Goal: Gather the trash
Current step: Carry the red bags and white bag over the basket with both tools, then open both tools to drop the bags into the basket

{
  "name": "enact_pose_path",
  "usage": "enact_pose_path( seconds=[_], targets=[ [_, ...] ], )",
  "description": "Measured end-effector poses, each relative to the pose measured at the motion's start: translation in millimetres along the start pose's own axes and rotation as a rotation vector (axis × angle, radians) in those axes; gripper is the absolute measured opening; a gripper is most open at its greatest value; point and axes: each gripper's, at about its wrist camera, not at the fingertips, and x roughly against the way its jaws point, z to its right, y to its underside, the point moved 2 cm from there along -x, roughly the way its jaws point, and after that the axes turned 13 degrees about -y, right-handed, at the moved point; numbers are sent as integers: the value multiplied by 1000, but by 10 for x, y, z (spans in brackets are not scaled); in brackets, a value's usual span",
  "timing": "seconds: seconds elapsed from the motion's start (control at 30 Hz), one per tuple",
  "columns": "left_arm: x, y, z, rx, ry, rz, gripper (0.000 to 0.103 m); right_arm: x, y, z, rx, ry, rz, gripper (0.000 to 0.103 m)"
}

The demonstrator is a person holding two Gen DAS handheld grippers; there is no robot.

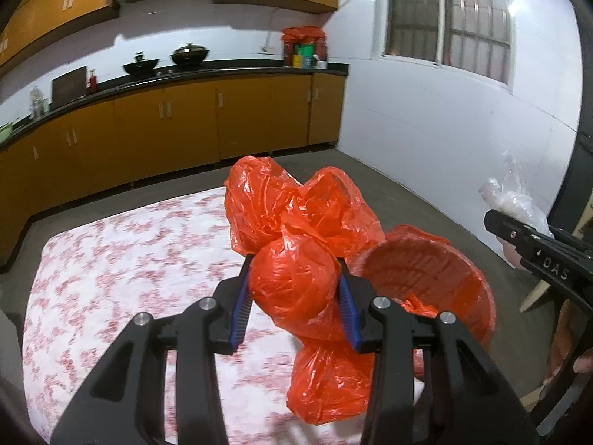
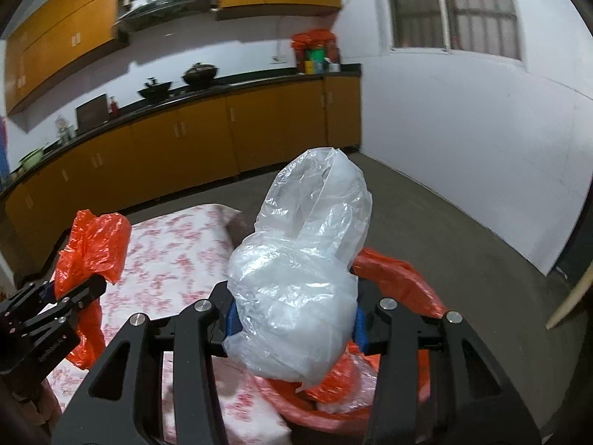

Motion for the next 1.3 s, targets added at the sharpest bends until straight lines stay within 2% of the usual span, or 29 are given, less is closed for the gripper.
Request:
enact_pose_path(
  seconds=[0.23, 0.5, 0.9, 1.1, 1.17, 1.23, 1.3],
  targets=[
    [-98, 9, 388, -46, 64, -19, 41, 55, 103, 297, -44, 33, -15, 46],
    [-272, 46, 791, -83, 145, -57, 41, 64, 139, 538, -96, 30, -28, 46],
    [-603, 87, 1191, -98, 259, -121, 41, 6, 129, 751, -162, -23, -33, 46],
    [-769, 139, 1330, -113, 275, -152, 42, 12, 126, 848, -193, -50, -24, 47],
    [-812, 160, 1334, -117, 274, -162, 45, 13, 130, 860, -202, -59, -23, 52],
    [-864, 181, 1332, -113, 275, -177, 48, 17, 138, 873, -209, -60, -19, 62],
    [-902, 200, 1315, -107, 270, -188, 52, 12, 129, 903, -215, -63, -17, 66]
  ],
)
